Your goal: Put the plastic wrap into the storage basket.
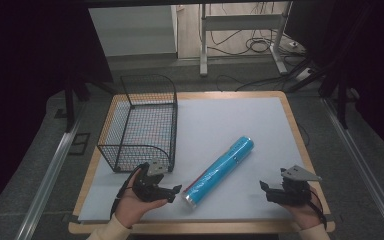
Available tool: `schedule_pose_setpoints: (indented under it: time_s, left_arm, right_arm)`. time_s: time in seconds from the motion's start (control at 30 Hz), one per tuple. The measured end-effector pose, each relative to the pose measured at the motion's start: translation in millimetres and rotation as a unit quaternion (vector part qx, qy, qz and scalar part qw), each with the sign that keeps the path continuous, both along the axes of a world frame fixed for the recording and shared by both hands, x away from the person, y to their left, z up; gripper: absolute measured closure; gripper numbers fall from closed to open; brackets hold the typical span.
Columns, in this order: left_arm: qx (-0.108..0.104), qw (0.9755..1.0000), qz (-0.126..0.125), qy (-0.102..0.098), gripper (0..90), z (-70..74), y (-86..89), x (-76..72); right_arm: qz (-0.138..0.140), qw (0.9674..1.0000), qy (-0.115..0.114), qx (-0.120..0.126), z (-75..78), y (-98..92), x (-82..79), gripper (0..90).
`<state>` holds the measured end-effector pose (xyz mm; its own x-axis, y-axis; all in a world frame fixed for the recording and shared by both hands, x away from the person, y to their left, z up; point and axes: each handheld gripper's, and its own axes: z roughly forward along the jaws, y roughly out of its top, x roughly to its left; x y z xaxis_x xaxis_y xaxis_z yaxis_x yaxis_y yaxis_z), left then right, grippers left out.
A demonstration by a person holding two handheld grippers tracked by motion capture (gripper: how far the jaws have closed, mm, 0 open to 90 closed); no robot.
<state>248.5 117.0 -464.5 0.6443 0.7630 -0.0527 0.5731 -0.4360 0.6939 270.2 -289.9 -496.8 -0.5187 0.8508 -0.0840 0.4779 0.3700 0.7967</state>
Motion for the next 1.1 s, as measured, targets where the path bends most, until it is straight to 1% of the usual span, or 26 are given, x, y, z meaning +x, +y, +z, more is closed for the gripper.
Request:
schedule_pose_setpoints:
  time_s: [0.13,0.33,0.53,0.67,0.8,0.97,1.1]
  left_arm:
    - [0.005,0.9999,-0.014,-0.003,19.7,3.5,-13.4,3.3]
    - [0.009,0.9997,-0.023,0.001,19.4,3.9,-24.2,7.3]
    - [0.012,0.9995,-0.028,0.003,19.2,4.4,-30.2,10.3]
    - [0.011,0.9994,-0.031,0.004,19.2,6.1,-32.9,12.1]
    - [0.006,0.9992,-0.038,0.004,19.1,8.8,-38.1,14.0]
    - [0.010,0.9992,-0.040,0.003,19.0,9.7,-43.8,16.9]
    - [0.013,0.9990,-0.042,0.006,18.9,8.1,-47.2,19.5]
  right_arm:
    - [0.000,1.0000,0.000,0.001,0.1,-0.8,0.2,14.5]
    - [-0.001,1.0000,0.001,0.000,-0.2,-1.4,0.7,14.5]
    - [-0.002,1.0000,0.000,-0.002,-0.4,-1.3,0.7,14.6]
    - [-0.008,1.0000,-0.003,0.000,0.1,-1.9,0.7,15.1]
    - [-0.008,1.0000,-0.003,0.000,-0.2,-2.4,0.8,15.1]
    - [-0.008,1.0000,-0.002,-0.001,-0.5,-1.8,0.7,15.1]
    - [-0.008,1.0000,0.000,-0.001,-0.9,-2.1,0.9,15.1]
